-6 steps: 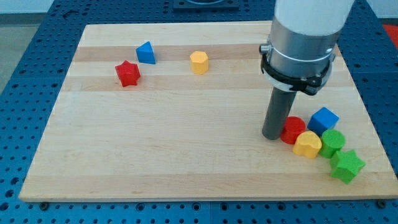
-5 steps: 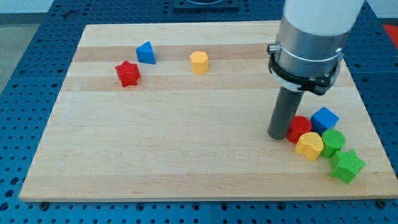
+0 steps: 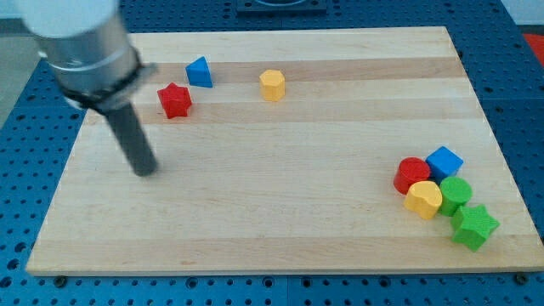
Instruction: Move the red star towards the bottom center
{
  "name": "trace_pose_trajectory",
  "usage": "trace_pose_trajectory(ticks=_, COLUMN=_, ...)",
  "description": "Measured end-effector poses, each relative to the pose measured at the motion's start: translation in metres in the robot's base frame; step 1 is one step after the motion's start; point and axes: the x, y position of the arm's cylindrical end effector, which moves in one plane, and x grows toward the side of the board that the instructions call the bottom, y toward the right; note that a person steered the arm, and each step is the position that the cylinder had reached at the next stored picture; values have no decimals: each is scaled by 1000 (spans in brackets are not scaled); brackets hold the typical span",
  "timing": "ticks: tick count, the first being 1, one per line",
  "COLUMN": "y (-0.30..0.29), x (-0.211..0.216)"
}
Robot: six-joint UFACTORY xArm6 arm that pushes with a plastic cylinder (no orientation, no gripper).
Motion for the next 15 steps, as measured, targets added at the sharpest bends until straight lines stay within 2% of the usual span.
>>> trace_pose_trajectory(ticks=1, y=-57, x=-43)
trace_pose_trajectory(ticks=2, y=-80, x=-98)
trace_pose_trajectory(ticks=3, y=-80, x=-146)
trace_pose_trajectory(ticks=4, y=-62, x=-159)
trace_pose_trajectory(ticks=6, y=6, x=-152)
trace_pose_trajectory(ticks=7, y=17, x=-117)
trace_pose_trajectory(ticks=8, y=22, x=-63)
trace_pose_trajectory(ticks=9, y=62, x=-15)
trace_pose_trajectory(ticks=10, y=61, x=4)
trace_pose_trajectory(ticks=11, y=21, x=-15)
trace_pose_trajectory(ticks=12, y=-5, x=-61)
trace_pose_trajectory(ticks=13, y=-7, x=-95)
trace_pose_trajectory(ticks=14, y=9, x=-103)
trace_pose_trajectory(ticks=15, y=55, x=-103)
